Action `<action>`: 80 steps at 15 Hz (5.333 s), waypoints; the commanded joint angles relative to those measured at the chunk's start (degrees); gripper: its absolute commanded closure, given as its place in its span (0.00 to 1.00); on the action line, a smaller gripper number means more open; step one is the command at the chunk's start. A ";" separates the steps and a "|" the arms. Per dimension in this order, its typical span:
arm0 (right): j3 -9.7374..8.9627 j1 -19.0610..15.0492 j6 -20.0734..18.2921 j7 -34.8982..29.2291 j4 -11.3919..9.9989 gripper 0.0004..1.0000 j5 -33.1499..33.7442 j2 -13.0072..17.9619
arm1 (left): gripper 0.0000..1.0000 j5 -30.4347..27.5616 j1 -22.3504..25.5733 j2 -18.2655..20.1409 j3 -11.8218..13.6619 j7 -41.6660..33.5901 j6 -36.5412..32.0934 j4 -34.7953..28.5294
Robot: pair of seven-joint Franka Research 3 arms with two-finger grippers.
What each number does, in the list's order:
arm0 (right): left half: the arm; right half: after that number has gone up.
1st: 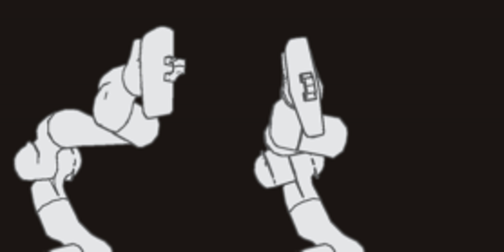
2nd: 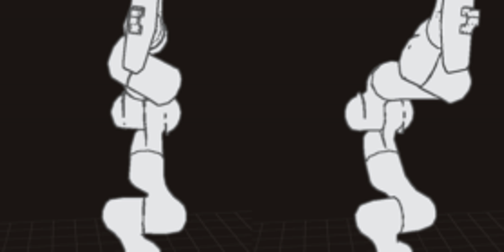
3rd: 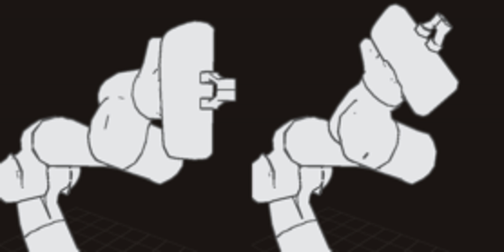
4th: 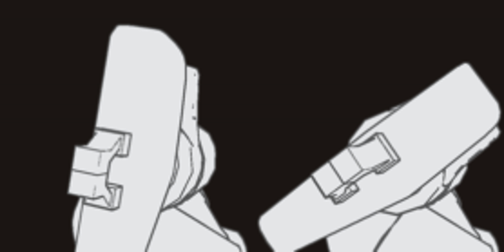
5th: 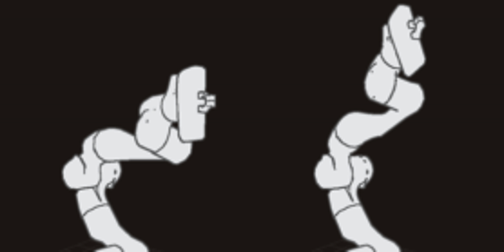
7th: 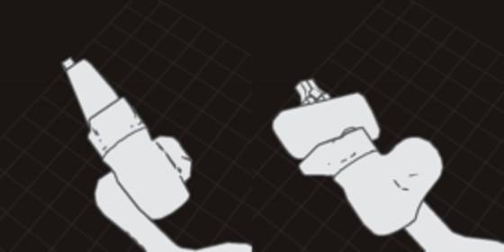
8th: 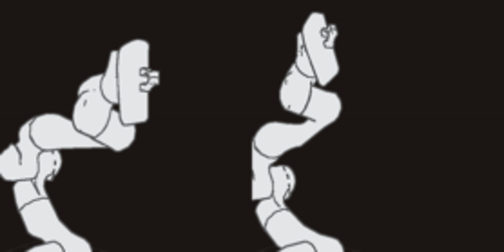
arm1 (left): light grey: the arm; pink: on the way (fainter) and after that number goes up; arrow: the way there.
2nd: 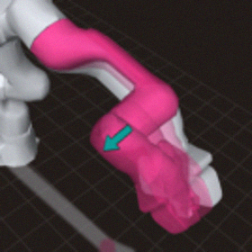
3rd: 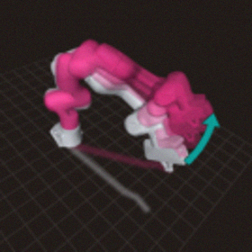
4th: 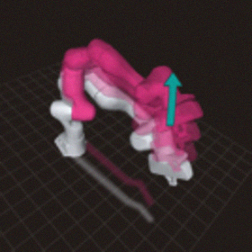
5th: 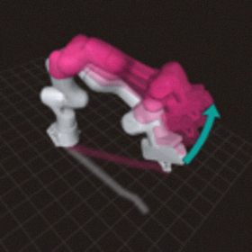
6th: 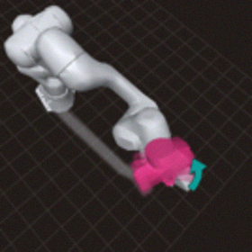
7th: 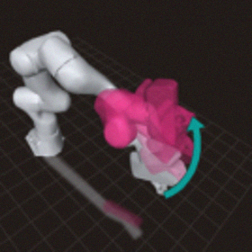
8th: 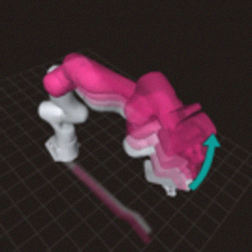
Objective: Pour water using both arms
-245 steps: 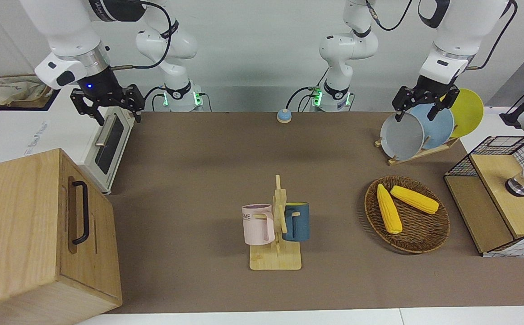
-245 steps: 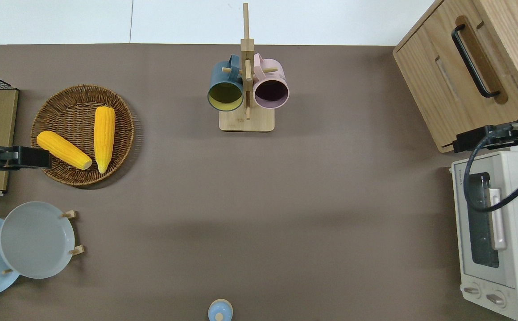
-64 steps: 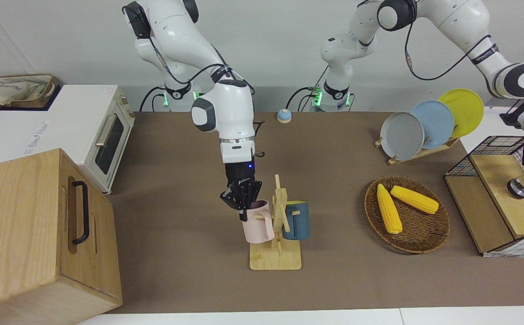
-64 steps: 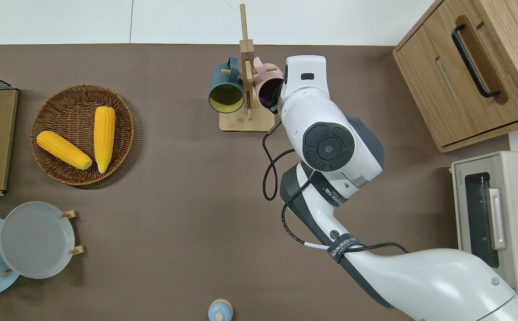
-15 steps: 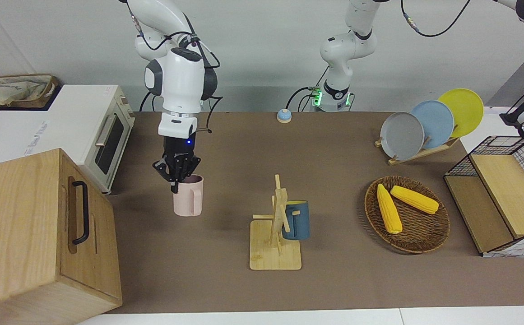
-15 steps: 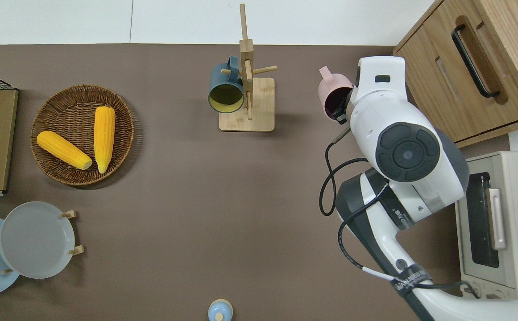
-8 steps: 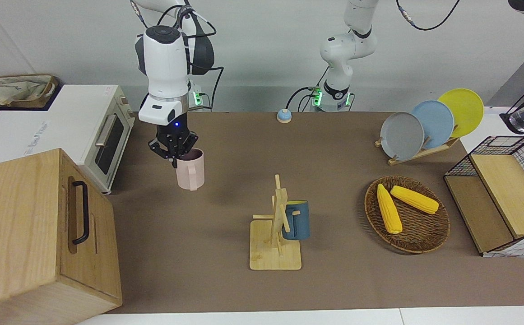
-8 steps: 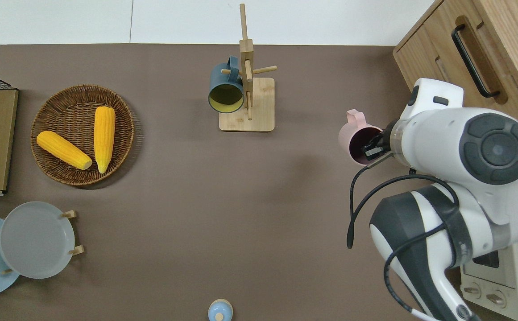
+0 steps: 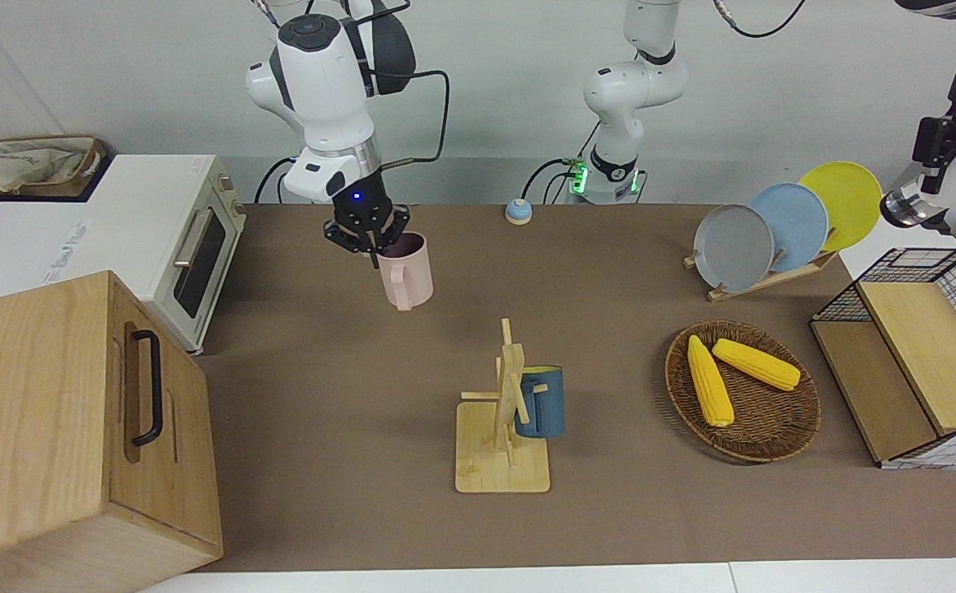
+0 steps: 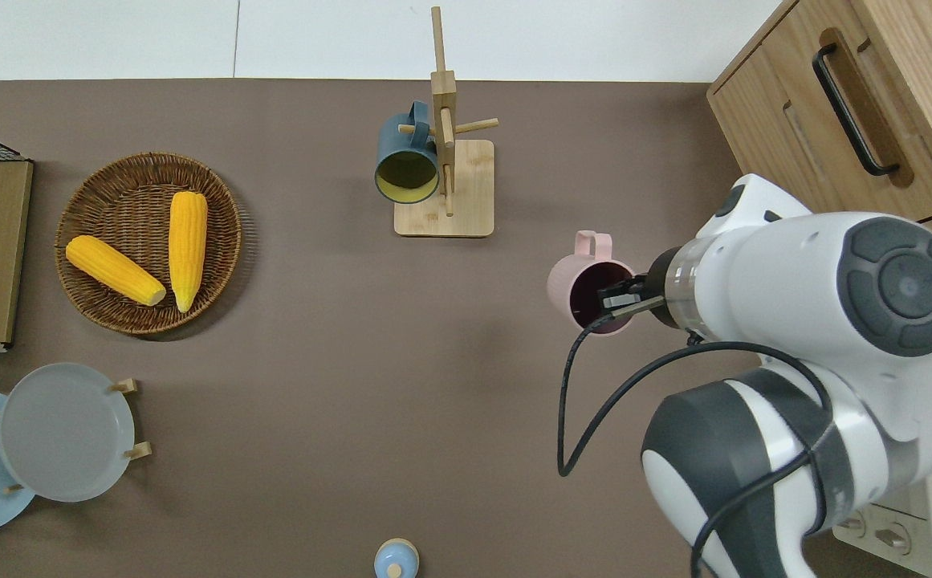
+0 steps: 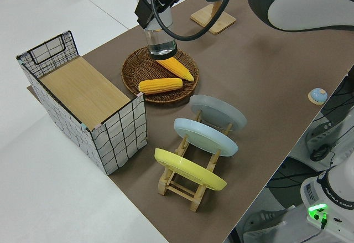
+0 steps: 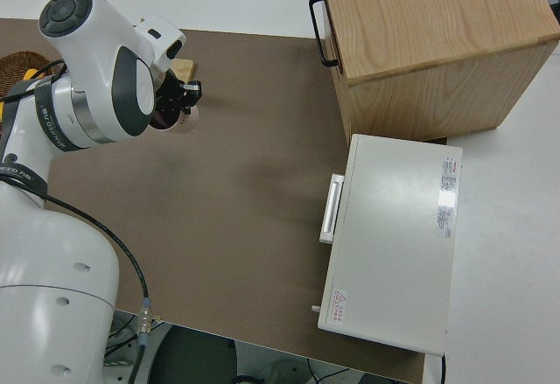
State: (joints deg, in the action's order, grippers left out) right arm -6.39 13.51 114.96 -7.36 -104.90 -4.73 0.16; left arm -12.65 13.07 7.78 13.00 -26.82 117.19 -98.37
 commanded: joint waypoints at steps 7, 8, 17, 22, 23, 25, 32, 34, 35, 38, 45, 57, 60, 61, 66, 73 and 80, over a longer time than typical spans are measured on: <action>-1.07 7.31 -0.96 -15.56 0.93 1.00 -10.47 -0.25 | 1.00 7.80 -9.19 10.05 0.44 11.07 1.37 -12.10; -1.25 8.11 -0.96 -17.23 0.93 1.00 -10.73 -0.34 | 1.00 7.90 -10.16 10.75 0.44 12.22 1.37 -13.16; 1.12 19.36 2.55 -27.70 4.69 1.00 -13.46 -7.80 | 1.00 7.90 -15.36 18.05 -0.52 17.23 2.42 -25.11; 0.68 21.55 6.48 -28.41 7.08 1.00 -13.20 -14.91 | 1.00 7.90 -14.66 21.65 -3.76 18.29 7.00 -33.20; 0.59 21.91 8.94 -30.15 7.17 1.00 -12.59 -16.67 | 1.00 7.90 -14.48 21.57 -4.47 18.38 7.09 -33.47; 0.42 22.35 12.30 -32.02 8.04 1.00 -12.23 -19.49 | 1.00 7.90 -14.48 21.57 -5.00 18.73 7.17 -34.08; 0.33 23.76 14.23 -33.68 11.12 1.00 -11.88 -25.03 | 1.00 7.81 -14.56 21.40 -6.67 19.70 7.00 -35.23; 0.15 23.76 15.99 -35.79 11.12 1.00 -11.79 -25.65 | 1.00 7.81 -15.09 21.31 -6.85 19.61 6.91 -36.01; 0.15 23.76 16.09 -35.97 11.21 1.00 -11.79 -26.09 | 1.00 7.81 -15.27 21.22 -7.20 19.70 7.00 -36.37; 0.07 23.93 17.57 -36.76 11.21 1.00 -11.79 -27.41 | 1.00 7.72 -15.27 21.04 -9.48 19.96 7.09 -37.25; -0.99 24.64 20.48 -38.17 11.21 1.00 -11.79 -29.17 | 1.00 7.28 -15.27 20.78 -12.21 20.05 6.91 -37.60; -0.99 24.55 20.39 -39.05 11.21 0.02 -11.79 -29.52 | 1.00 7.28 -15.27 20.69 -12.39 19.87 6.30 -37.87; -0.99 24.64 20.13 -39.14 12.61 0.01 -11.88 -29.61 | 1.00 7.28 -15.36 20.78 -12.39 19.35 6.03 -37.87; -0.99 24.64 19.70 -39.14 13.49 0.01 -11.79 -29.69 | 1.00 7.28 -15.36 20.78 -12.39 19.00 5.86 -37.87; -0.20 24.11 10.06 -38.79 19.28 0.01 -6.88 -29.34 | 1.00 7.37 -16.06 20.60 -12.91 17.33 4.89 -37.87; 1.73 18.84 -4.11 -19.04 20.70 0.01 2.18 -23.20 | 1.00 7.11 -17.20 20.69 -13.71 17.41 2.69 -38.83; 9.46 12.70 -9.66 2.94 14.74 0.01 4.12 -15.21 | 1.00 3.16 -20.36 21.48 -13.97 17.41 3.57 -42.34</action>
State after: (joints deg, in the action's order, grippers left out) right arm 1.87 28.85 105.38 -10.73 -84.91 -1.40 -19.51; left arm -7.96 -5.41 26.98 -1.27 -9.45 120.39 -139.02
